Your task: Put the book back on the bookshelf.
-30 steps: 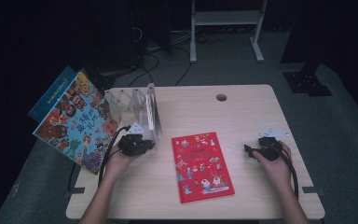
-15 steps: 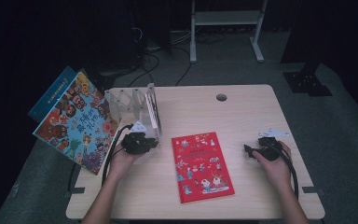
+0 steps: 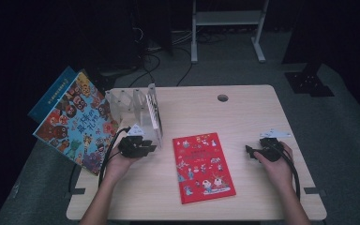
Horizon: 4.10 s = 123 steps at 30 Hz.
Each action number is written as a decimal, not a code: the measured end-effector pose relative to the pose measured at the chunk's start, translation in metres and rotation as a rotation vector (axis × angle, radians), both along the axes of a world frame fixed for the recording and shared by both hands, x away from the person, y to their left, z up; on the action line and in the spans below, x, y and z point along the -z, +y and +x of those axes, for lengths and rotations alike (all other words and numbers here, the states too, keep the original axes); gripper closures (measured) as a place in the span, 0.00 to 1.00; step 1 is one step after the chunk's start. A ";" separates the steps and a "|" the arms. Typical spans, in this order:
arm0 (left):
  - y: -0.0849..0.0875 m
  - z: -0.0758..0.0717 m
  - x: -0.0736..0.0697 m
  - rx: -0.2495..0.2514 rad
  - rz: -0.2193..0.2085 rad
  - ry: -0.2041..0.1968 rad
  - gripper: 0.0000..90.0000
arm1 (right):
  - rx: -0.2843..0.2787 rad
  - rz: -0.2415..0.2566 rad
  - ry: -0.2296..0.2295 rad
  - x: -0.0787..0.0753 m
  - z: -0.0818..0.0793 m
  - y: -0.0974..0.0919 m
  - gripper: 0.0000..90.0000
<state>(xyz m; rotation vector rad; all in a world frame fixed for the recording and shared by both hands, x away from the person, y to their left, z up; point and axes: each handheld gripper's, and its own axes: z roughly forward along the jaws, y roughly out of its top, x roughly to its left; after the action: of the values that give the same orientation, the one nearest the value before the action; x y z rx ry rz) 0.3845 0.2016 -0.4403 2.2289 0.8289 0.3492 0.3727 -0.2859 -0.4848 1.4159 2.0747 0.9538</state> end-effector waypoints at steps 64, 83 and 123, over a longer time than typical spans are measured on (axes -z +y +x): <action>-0.035 -0.038 0.042 0.261 0.022 -0.001 0.00 | -0.284 0.161 0.155 -0.013 0.046 0.117 0.59; -0.059 -0.045 0.042 0.297 0.028 -0.006 0.00 | -0.323 0.115 0.396 -0.042 0.040 0.105 0.67; -0.065 -0.043 0.043 0.333 0.018 -0.008 0.00 | -0.416 0.281 0.598 -0.062 0.049 0.095 0.75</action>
<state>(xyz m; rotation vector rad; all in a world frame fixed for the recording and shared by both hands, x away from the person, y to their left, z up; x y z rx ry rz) 0.3412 0.1367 -0.4832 2.3301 0.4390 0.2060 0.4221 -0.1911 -0.4224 1.5820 2.8514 1.1112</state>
